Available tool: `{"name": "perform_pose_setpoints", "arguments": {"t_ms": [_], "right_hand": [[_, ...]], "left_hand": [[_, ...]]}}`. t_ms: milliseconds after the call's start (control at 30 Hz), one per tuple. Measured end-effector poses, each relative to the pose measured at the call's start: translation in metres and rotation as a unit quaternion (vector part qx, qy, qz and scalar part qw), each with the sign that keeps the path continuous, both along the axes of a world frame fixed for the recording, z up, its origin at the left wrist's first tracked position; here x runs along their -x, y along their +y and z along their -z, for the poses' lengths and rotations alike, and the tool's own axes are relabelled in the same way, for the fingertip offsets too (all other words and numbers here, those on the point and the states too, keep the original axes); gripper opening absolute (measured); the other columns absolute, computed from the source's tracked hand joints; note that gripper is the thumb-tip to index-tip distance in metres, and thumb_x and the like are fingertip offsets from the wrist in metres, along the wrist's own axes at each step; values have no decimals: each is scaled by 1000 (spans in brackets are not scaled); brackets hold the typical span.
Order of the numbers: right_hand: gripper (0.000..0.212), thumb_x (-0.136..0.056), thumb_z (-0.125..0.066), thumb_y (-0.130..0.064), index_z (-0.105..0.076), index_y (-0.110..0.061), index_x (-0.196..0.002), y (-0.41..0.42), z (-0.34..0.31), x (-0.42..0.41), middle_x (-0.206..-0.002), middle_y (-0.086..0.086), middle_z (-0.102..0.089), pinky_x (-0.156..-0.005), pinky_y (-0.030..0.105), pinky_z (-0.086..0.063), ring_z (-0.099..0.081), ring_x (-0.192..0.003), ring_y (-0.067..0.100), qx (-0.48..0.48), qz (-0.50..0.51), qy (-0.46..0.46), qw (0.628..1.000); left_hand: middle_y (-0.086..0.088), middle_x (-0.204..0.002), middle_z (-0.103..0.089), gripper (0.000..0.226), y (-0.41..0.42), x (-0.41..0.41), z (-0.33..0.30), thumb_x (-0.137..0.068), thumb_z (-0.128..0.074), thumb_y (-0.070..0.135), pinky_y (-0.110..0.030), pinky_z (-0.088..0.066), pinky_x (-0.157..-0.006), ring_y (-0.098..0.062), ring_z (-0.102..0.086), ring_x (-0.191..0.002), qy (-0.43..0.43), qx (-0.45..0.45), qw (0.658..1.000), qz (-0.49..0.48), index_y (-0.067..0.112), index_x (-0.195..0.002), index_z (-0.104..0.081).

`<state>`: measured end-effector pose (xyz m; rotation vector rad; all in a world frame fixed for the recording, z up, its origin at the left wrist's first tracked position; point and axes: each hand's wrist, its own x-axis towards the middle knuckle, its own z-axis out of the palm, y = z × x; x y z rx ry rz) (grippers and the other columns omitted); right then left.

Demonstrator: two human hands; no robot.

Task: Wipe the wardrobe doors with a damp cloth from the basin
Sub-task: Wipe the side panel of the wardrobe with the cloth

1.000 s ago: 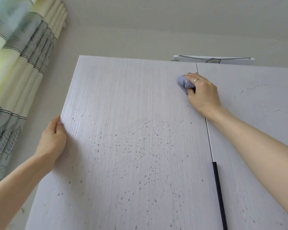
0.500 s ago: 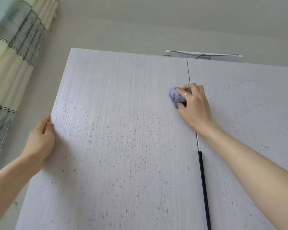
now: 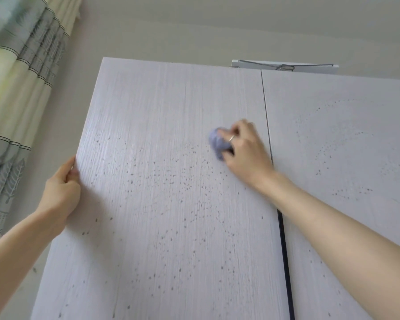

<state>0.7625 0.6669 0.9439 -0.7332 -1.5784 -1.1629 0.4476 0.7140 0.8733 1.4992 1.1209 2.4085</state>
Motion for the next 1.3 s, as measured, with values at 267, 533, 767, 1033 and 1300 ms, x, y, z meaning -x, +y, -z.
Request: {"name": "perform_pose_setpoints", "arguments": {"t_ms": [267, 533, 767, 1033, 1300], "right_hand": [[31, -82, -62, -5, -64, -2, -113, 0, -25, -3, -103, 20, -50, -84, 39, -41, -47, -100, 35, -11, 41, -17, 999], [29, -70, -69, 2, -67, 4, -99, 8, 46, 62, -87, 21, -57, -72, 37, -51, -55, -79, 34, -10, -19, -204, 979], [29, -87, -53, -8, -62, -7, -114, 9, -27, 59, -108, 14, -46, -90, 33, -35, -41, -104, 30, -15, 14, 36, 999], [20, -68, -76, -3, -71, 2, -86, 12, 38, 107, -80, 20, -58, -61, 32, -48, -56, -72, 31, 3, -19, -281, 959], [21, -80, -59, -8, -67, -7, -100, 23, 0, 131, -103, 13, -51, -81, 37, -38, -45, -98, 30, -32, 12, -85, 996]], "left_hand": [[-1, -144, -42, 40, 0, 8, 10, -103, -31, 19, -29, -26, -107, -20, -35, -134, 12, 12, 1000, 18, 27, -142, -40], [2, -146, -39, 42, -1, 7, 9, -103, -32, 16, -19, -19, -99, -16, -30, -136, 17, 7, 1000, 12, 23, -144, -37], [15, -122, -40, 43, 2, 14, 12, -102, -33, 13, -20, -22, -99, -3, -32, -117, 45, 0, 998, 32, 24, -143, -39], [14, -133, -41, 42, 0, 19, 12, -103, -33, 14, -25, -23, -109, -6, -34, -128, 59, 3, 996, 72, 23, -143, -38], [26, -112, -55, 42, 0, 24, 14, -103, -34, 13, -32, -32, -109, -8, -46, -122, 51, -5, 990, 129, 39, -133, -47]]}}
